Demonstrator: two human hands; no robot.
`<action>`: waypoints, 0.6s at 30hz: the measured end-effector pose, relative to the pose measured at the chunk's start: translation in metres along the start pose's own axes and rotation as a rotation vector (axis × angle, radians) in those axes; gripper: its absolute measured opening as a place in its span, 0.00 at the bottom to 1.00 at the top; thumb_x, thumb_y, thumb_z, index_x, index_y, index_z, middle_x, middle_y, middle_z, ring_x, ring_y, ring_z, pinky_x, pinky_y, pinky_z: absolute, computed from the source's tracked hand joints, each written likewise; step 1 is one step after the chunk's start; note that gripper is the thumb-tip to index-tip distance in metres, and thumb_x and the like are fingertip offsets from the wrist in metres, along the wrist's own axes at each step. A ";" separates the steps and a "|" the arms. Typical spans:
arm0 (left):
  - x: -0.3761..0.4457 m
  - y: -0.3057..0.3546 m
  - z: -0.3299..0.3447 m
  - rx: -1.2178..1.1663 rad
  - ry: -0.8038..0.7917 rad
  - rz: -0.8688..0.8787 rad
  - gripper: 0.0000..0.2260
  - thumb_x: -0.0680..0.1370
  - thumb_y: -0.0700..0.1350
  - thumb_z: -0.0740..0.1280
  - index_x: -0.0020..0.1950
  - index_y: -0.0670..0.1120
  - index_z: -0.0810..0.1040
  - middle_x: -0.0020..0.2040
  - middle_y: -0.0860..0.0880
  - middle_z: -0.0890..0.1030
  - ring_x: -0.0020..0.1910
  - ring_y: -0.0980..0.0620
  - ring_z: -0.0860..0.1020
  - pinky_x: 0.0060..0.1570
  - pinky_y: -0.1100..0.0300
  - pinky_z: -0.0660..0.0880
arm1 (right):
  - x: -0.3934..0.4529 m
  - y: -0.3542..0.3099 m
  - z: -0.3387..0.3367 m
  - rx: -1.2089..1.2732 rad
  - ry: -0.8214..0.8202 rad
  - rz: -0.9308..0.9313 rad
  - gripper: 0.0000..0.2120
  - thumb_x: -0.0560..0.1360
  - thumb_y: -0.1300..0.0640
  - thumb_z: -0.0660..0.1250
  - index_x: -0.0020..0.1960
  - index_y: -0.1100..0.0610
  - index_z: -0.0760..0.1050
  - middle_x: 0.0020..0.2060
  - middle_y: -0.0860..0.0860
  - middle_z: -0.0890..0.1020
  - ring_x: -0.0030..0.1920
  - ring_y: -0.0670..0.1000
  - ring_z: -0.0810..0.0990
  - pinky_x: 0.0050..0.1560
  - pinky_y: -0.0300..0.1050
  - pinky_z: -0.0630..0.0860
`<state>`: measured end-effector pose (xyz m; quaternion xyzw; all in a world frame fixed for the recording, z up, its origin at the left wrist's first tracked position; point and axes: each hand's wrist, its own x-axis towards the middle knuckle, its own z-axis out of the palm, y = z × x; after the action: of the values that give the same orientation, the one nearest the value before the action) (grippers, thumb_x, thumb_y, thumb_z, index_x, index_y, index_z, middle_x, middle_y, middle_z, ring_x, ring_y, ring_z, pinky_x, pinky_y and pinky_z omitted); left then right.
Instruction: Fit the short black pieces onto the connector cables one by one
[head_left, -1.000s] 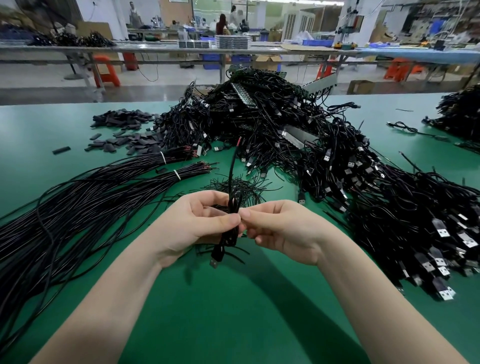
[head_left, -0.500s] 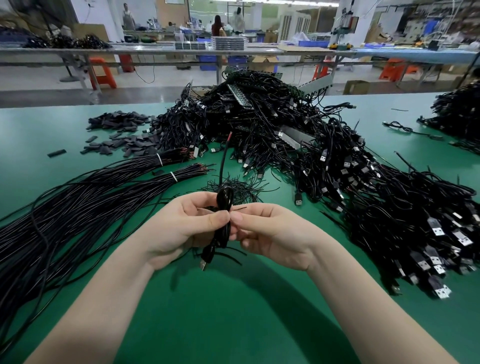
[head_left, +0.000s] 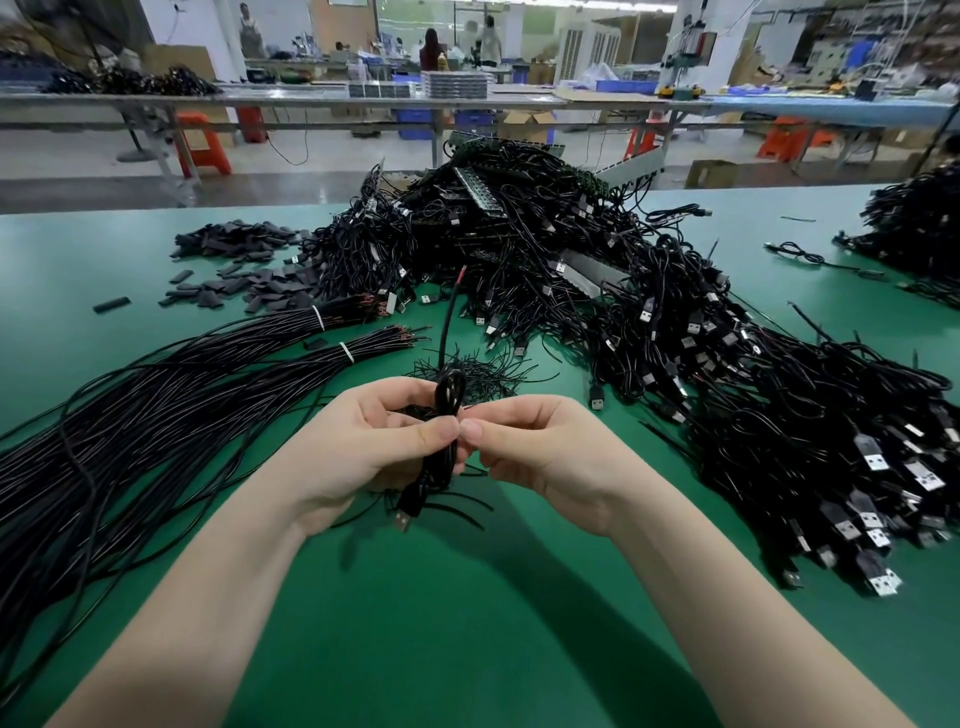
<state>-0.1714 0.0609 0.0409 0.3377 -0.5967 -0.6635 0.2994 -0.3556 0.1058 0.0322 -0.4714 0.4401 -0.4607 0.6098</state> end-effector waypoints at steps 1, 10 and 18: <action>0.001 -0.001 0.000 0.000 -0.001 0.002 0.23 0.55 0.56 0.83 0.46 0.51 0.85 0.40 0.42 0.85 0.38 0.48 0.84 0.39 0.60 0.80 | 0.000 0.000 0.000 -0.002 0.005 -0.002 0.08 0.63 0.51 0.75 0.41 0.51 0.86 0.35 0.49 0.83 0.35 0.43 0.77 0.37 0.34 0.74; 0.002 -0.002 0.006 -0.064 0.056 -0.004 0.13 0.61 0.53 0.78 0.44 0.54 0.84 0.40 0.42 0.86 0.35 0.50 0.84 0.29 0.67 0.75 | 0.005 0.005 0.003 0.081 0.017 -0.082 0.06 0.64 0.52 0.75 0.40 0.51 0.85 0.33 0.50 0.84 0.33 0.45 0.81 0.36 0.34 0.75; 0.004 -0.006 0.010 -0.051 0.134 0.022 0.16 0.60 0.53 0.80 0.45 0.53 0.84 0.39 0.43 0.85 0.37 0.49 0.85 0.30 0.64 0.76 | 0.006 0.009 0.007 -0.174 0.288 -0.311 0.04 0.70 0.62 0.75 0.44 0.62 0.83 0.34 0.53 0.85 0.37 0.49 0.82 0.42 0.43 0.80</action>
<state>-0.1815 0.0638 0.0352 0.3669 -0.5620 -0.6509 0.3547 -0.3460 0.1024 0.0245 -0.5139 0.4827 -0.5720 0.4193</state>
